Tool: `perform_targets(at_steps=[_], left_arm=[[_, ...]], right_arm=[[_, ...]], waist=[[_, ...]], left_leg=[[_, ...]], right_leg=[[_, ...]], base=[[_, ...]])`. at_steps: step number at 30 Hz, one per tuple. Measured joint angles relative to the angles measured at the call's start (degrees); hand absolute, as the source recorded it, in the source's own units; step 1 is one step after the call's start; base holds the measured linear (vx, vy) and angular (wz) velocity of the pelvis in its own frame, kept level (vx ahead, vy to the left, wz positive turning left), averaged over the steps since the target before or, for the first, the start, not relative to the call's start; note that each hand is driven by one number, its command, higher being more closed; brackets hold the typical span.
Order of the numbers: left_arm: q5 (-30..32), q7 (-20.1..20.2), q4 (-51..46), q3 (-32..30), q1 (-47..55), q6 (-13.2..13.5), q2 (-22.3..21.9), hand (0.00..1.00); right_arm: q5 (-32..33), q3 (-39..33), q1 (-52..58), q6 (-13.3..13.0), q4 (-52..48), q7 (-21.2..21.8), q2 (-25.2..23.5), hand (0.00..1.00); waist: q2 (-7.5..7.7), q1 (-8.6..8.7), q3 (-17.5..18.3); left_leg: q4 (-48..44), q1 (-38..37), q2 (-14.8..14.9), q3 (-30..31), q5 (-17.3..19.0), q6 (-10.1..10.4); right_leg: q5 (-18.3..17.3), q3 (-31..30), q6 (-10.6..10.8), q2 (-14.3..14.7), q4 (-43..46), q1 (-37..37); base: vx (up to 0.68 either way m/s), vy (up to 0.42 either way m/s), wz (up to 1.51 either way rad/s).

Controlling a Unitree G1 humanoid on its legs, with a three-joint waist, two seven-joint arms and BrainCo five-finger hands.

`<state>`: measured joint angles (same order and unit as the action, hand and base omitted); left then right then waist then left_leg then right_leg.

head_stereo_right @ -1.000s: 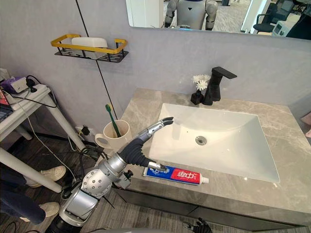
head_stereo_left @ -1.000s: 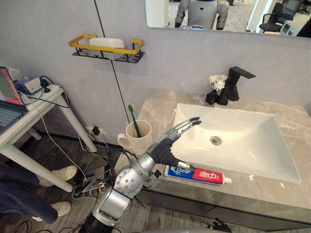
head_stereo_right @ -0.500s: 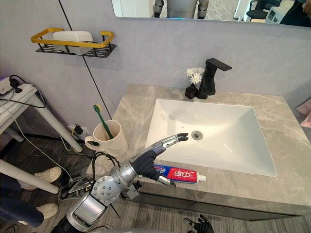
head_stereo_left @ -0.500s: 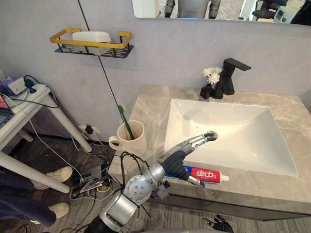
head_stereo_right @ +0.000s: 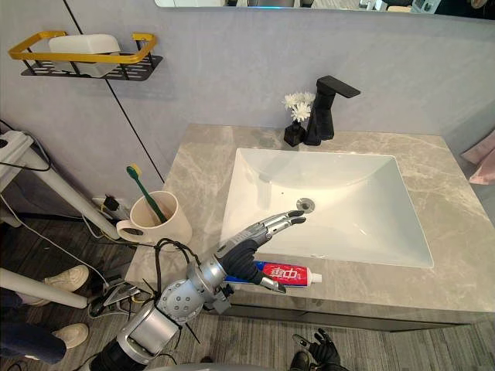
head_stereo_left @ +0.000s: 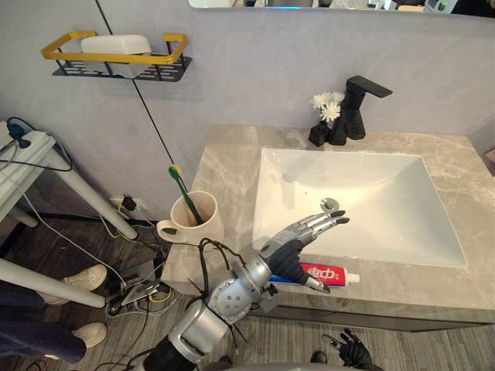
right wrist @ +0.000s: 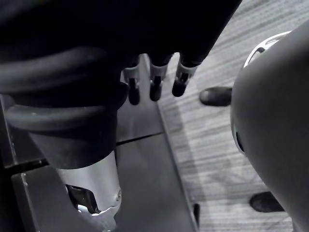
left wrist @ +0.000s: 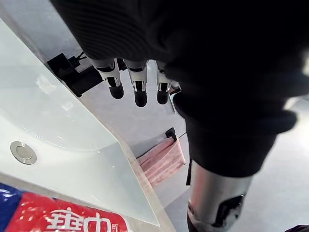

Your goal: Organize washtable

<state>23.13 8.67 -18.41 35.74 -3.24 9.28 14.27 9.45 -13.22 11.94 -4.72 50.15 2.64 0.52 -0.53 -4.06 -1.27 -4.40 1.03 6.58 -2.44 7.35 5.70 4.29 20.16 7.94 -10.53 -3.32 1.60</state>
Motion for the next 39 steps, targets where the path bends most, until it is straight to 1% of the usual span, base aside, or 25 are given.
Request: perform_targets(at_steps=[3, 7, 13, 14, 15, 17, 19, 20, 22, 24, 31, 34, 36, 39], left_arm=[[0.0, 0.0, -0.2, -1.0, 1.3, 0.0, 0.0, 0.00], [-0.1, 0.2, -0.2, -1.6, 4.2, 0.1, -0.1, 0.00], [-0.3, 1.5, -0.2, -1.9, 5.5, 0.1, -0.1, 0.00], [-0.3, 1.6, -0.1, -2.2, 5.9, 0.1, -0.1, 0.00], [-0.3, 2.5, -0.1, -2.9, 7.0, -0.1, -0.1, 0.00], [-0.2, 2.7, 0.1, -3.2, 7.4, -0.2, 0.0, 0.00], [0.2, 2.2, 0.2, -6.7, 8.7, -0.7, -0.8, 0.00], [0.2, 2.0, 0.4, -7.2, 8.7, -0.7, -0.6, 0.00], [0.7, 0.8, 3.5, -9.6, 8.8, -1.6, -0.8, 0.00], [1.7, 0.7, 5.0, -10.3, 8.9, -2.5, -0.9, 0.00], [1.7, -1.9, 5.1, -14.4, 9.4, -2.8, -4.5, 0.00], [1.7, -2.7, 7.4, -16.0, 9.4, -3.0, -4.7, 0.00], [1.7, -2.7, 8.8, -16.2, 9.4, -3.8, -4.6, 0.00], [1.7, -2.7, 9.6, -16.5, 9.4, -3.9, -4.5, 0.00]], right_arm=[[0.2, 0.0, 0.1, -0.1, -0.3, 0.0, -0.1, 0.00], [0.2, 0.0, 0.3, -0.5, -1.3, 0.0, 0.1, 0.00], [0.2, 0.1, 0.5, -0.5, -1.5, 0.0, 0.1, 0.00], [0.2, 0.1, 0.5, -0.6, -1.5, 0.0, 0.1, 0.00], [0.2, 0.1, 0.5, -0.6, -1.5, 0.0, 0.1, 0.00], [0.2, 0.1, 0.7, -0.6, -1.5, 0.0, 0.2, 0.00], [0.2, 0.2, 0.8, -0.6, -1.5, 0.1, 0.4, 0.00], [0.2, 0.2, 0.8, -0.6, -1.5, 0.1, 0.4, 0.00], [0.1, 0.5, 0.8, -0.5, -1.6, 0.2, 0.5, 0.00], [0.1, 0.8, 1.0, -0.5, -1.7, 0.2, 0.5, 0.00], [0.0, 1.2, 2.0, -0.4, -2.3, 0.2, 0.5, 0.00], [-0.1, 2.5, 2.1, -0.4, -3.4, 0.2, 0.6, 0.00], [-0.5, 2.6, 2.1, -0.4, -4.1, 0.2, 0.5, 0.00], [-0.6, 3.4, 1.9, -0.4, -4.5, 0.2, 0.5, 0.00]], waist=[[-0.02, -0.06, 0.0], [-0.71, -0.03, -0.4], [-0.69, -0.05, -0.4], [-0.69, -0.05, -0.4], [-0.69, -0.04, -0.4], [-0.69, -0.15, -0.4], [-0.69, -0.10, -0.4], [-0.69, -0.12, -0.4], [-0.72, -0.03, -0.4], [-0.72, 0.05, -0.4], [-0.28, -0.03, -0.6], [-0.28, 0.13, -0.6], [-0.21, 0.12, -0.6], [-0.10, 0.03, -0.6]], left_leg=[[0.0, -0.5, 0.5, -0.5, 0.1, 0.2], [0.0, -0.9, 0.7, -0.9, 0.2, 0.3], [0.0, -0.9, 0.8, -0.9, 0.2, 0.3], [0.0, -0.9, 0.8, -1.0, 0.2, 0.3], [0.0, -0.9, 0.8, -1.0, 0.2, 0.3], [0.0, -0.9, 0.9, -1.1, 0.2, 0.3], [0.0, -1.0, 1.2, -1.3, 0.3, 0.3], [0.0, -1.1, 1.2, -1.3, 0.3, 0.3], [0.4, -1.9, 1.5, -1.8, 0.2, 0.3], [0.3, -2.0, 1.5, -1.8, 0.3, 0.3], [0.3, -1.8, 1.5, -2.0, 0.3, 0.3], [0.4, -1.9, 1.5, -2.2, 0.3, 0.4], [0.4, -2.0, 1.5, -2.3, 0.3, 0.4], [0.5, -2.1, 1.5, -2.4, 0.3, 0.4]], right_leg=[[0.0, -0.4, -0.2, 0.5, 0.0, -0.1], [0.1, -0.9, -0.3, 0.7, 0.0, -0.3], [0.2, -0.9, -0.5, 0.8, 0.0, -0.3], [0.2, -1.0, -0.5, 0.8, 0.0, -0.3], [0.2, -1.0, -0.5, 0.9, 0.0, -0.3], [0.2, -1.1, -0.6, 0.9, 0.0, -0.3], [0.3, -1.2, -0.7, 1.2, -0.1, -0.3], [0.4, -1.2, -0.8, 1.3, -0.1, -0.3], [0.7, -1.5, -1.2, 1.7, -0.9, -1.0], [0.7, -1.4, -1.2, 1.7, -1.0, -1.2], [0.7, -1.5, -1.2, 1.8, -1.0, -0.9], [0.8, -1.6, -1.3, 1.8, -1.1, -0.9], [1.1, -1.7, -1.5, 1.8, -1.5, -1.0], [1.6, -1.7, -1.7, 1.9, -2.3, -1.3]], base=[[-0.01, -0.023, -0.09], [-0.01, -0.010, -0.05], [0.00, 0.000, 0.00], [0.00, 0.000, 0.00], [0.00, 0.000, 0.00], [0.00, 0.000, 0.00], [-0.01, -0.017, -0.04], [-0.01, -0.024, -0.10], [-0.01, -0.024, -0.09], [-0.01, -0.005, 0.02], [0.00, -0.002, -0.01], [0.00, -0.006, -0.04], [0.00, -0.004, -0.04], [0.00, -0.002, -0.01]])
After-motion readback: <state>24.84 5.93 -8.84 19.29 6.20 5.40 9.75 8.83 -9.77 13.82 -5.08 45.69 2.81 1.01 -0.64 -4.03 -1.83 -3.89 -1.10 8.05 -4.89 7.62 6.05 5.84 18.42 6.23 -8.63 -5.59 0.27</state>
